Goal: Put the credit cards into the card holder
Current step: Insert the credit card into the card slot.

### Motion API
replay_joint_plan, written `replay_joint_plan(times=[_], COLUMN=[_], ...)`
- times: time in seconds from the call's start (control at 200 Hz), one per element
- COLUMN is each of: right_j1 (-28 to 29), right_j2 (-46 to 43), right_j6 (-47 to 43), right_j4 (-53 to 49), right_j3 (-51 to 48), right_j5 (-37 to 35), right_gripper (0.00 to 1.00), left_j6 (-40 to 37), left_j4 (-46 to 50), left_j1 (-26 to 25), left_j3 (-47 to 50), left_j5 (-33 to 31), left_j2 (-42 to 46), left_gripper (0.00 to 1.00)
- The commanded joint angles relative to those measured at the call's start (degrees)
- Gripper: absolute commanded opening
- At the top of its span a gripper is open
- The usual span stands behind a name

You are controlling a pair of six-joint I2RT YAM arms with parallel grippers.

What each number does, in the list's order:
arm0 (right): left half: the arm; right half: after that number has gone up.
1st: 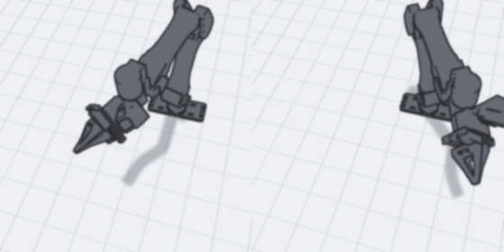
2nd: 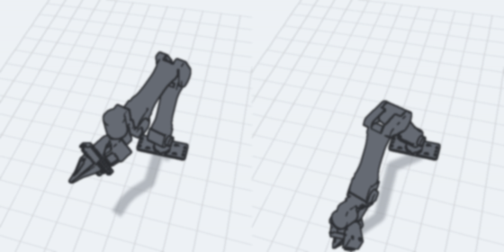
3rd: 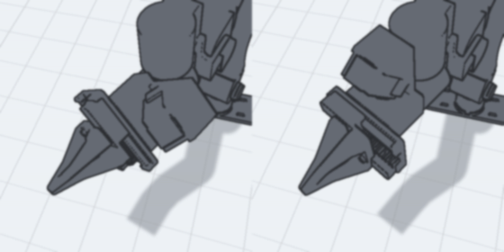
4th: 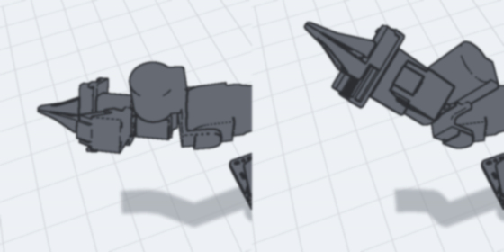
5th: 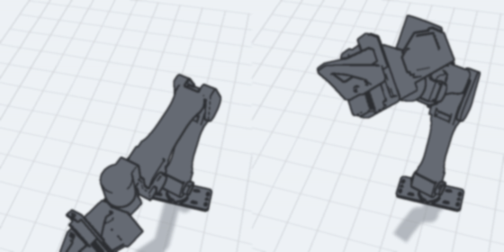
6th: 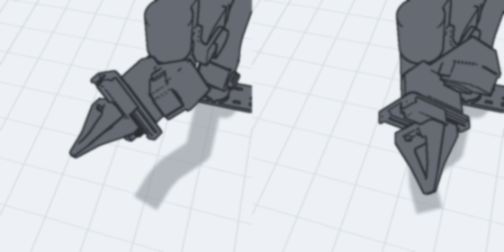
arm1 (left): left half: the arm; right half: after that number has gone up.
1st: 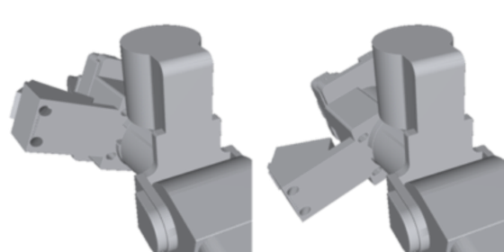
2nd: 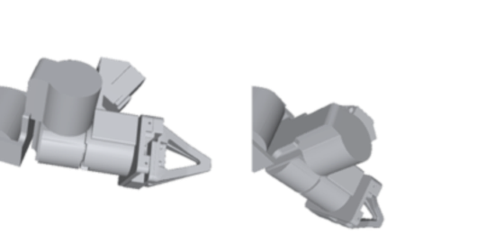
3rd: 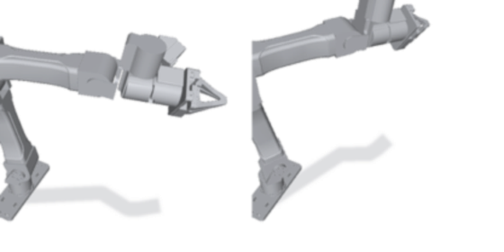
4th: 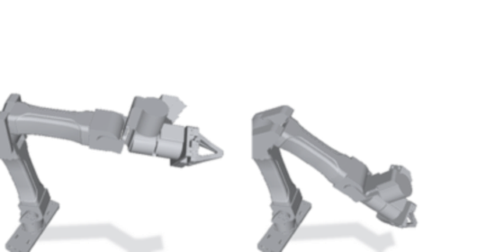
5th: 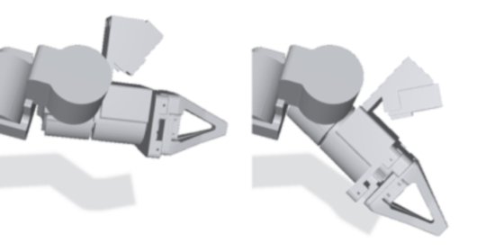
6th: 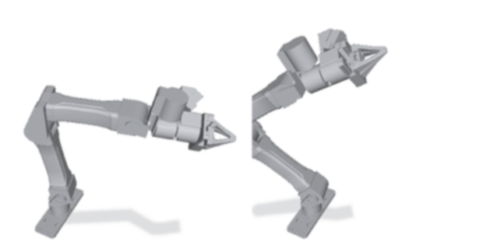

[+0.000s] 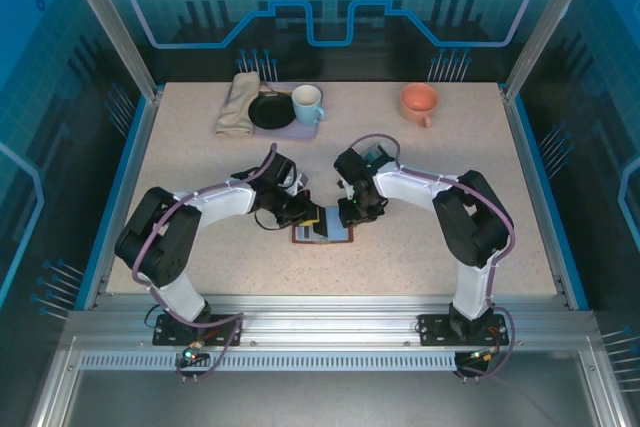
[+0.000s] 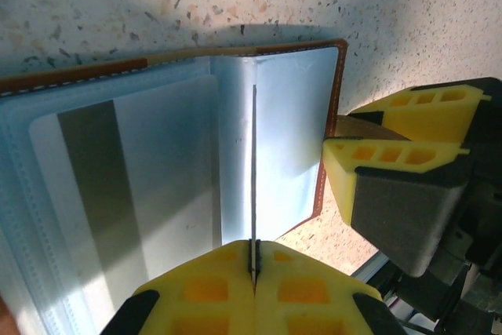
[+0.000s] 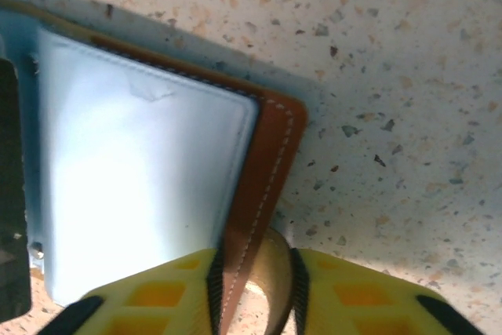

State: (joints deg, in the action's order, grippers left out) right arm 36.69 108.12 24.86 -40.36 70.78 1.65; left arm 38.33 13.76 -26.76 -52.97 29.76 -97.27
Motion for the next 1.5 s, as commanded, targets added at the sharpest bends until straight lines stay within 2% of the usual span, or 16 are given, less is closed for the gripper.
replay_joint_plan(times=[0.0, 0.19, 0.46, 0.595, 0.93, 1.31, 1.411, 1.496], right_j1=[-1.1, -1.9, -2.1, -2.2, -1.7, -2.0, -2.4, -2.8], right_j2=[1.1, 1.7, 2.1, 2.4, 2.6, 2.4, 2.4, 2.1], right_j6=[0.2, 0.3, 0.5, 0.5, 1.2, 1.3, 0.9, 0.7], right_j4=[1.1, 2.0, 2.5, 2.7, 3.9, 3.6, 3.6, 3.5], right_j3=[-1.1, -2.3, -2.9, -3.0, -3.8, -4.2, -4.4, -4.4], right_j5=[2.0, 2.6, 2.8, 3.3, 4.8, 3.9, 3.8, 3.9], right_gripper=[0.27, 0.18, 0.13, 0.11, 0.1, 0.09, 0.1, 0.15], left_j6=[-2.6, -5.8, -8.2, -4.7, -1.1, 2.6, 4.3, 5.5], left_j4=[-1.5, 1.6, 5.7, 1.2, -0.9, -5.1, -10.3, -14.7], left_j1=[-0.2, -0.3, -0.5, -1.0, -5.9, -5.5, -3.9, -2.1], left_j3=[0.9, 0.7, 1.3, 2.3, -1.2, 1.1, 3.6, 5.5], left_j5=[0.0, -1.0, -5.9, -5.2, -5.0, -5.3, -2.2, 1.3], left_j2=[-2.1, -3.4, -1.8, -1.7, -7.2, -5.1, -4.1, -4.5], left_gripper=[0.02, 0.02, 0.02, 0.03, 0.04, 0.04, 0.04, 0.04])
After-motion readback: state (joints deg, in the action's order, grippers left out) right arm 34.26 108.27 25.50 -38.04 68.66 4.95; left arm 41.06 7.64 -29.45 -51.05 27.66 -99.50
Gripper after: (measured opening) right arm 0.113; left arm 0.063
